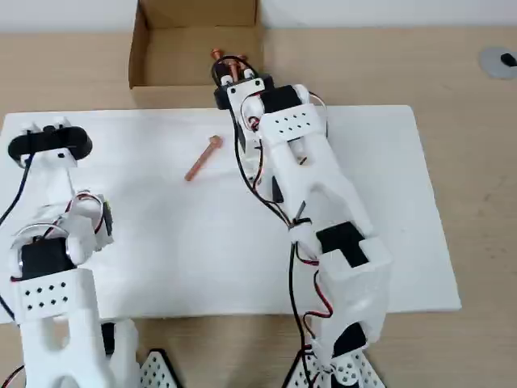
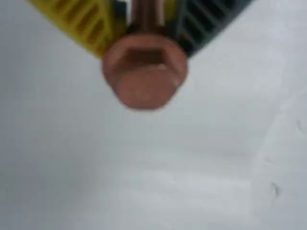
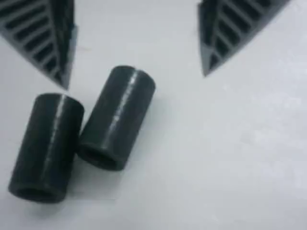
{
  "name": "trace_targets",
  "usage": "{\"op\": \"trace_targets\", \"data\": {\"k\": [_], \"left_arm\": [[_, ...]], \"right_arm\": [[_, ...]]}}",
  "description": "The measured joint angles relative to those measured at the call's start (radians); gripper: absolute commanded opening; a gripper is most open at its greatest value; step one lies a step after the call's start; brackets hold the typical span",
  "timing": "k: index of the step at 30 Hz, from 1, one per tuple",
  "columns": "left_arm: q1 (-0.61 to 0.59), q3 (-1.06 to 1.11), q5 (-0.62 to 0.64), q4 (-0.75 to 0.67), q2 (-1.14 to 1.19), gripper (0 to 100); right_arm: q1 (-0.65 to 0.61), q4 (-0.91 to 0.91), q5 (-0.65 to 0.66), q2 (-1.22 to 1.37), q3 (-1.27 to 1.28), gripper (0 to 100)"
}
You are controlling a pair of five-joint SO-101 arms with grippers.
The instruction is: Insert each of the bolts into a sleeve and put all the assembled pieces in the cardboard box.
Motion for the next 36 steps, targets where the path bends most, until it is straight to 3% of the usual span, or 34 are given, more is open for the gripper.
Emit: {"op": "trace_targets", "data": {"k": [15,20,24,36], "left_arm": [[0.034,0.026,0.055,-0.02,-0.005,1],[0.035,0.026,0.055,-0.02,-0.017,1],[0.035,0.026,0.055,-0.02,-0.087,1],[0.035,0.038,0.055,-0.02,-0.29,1]], "right_arm": [[0.003,0.006,0.003,0.0,-0.015,19.6],[0.068,-0.028,0.052,0.032,-0.015,19.6],[0.121,-0.035,0.057,0.072,-0.015,19.6],[0.092,-0.041,0.132,0.081,-0.015,19.6]]}}
